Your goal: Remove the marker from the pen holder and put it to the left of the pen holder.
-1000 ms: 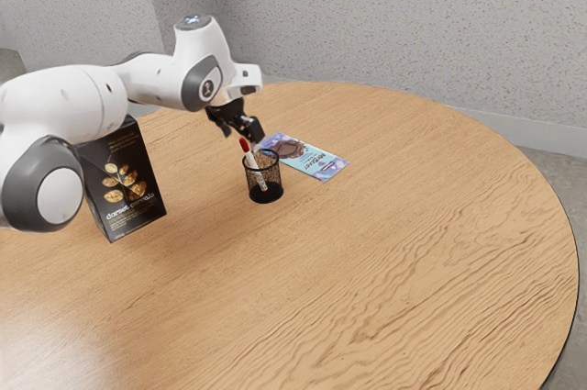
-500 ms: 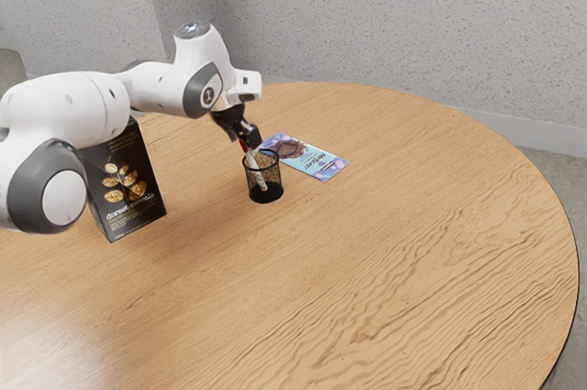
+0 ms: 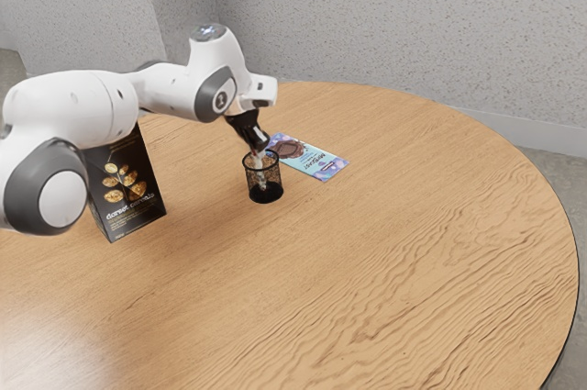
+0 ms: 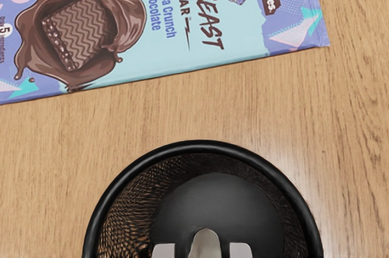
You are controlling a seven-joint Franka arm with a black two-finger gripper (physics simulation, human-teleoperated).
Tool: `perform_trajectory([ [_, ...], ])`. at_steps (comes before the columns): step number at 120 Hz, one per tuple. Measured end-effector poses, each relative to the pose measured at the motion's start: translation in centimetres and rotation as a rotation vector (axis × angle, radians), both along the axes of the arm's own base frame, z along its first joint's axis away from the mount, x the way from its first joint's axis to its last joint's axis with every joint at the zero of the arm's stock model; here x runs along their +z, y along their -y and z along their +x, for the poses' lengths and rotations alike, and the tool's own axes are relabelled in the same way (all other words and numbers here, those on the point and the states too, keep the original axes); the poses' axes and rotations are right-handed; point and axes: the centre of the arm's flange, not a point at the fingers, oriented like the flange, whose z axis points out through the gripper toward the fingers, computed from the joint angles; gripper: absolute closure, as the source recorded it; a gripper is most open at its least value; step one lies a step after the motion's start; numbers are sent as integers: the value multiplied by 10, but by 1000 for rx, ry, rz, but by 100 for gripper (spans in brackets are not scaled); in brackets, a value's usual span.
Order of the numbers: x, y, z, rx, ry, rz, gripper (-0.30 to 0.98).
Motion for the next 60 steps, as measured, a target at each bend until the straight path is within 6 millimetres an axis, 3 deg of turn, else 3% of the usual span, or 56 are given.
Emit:
perform_trajectory([
  [13,16,3,-7,1,8,4,74],
  [21,46,9,-20,-3,28,14,75],
  [34,117,19,-37,-8,110,30,76],
  [41,139,17,-42,-1,139,37,76],
  [47,145,7,-43,17,148,46,76],
  [60,127,-40,-23,84,153,63,76],
])
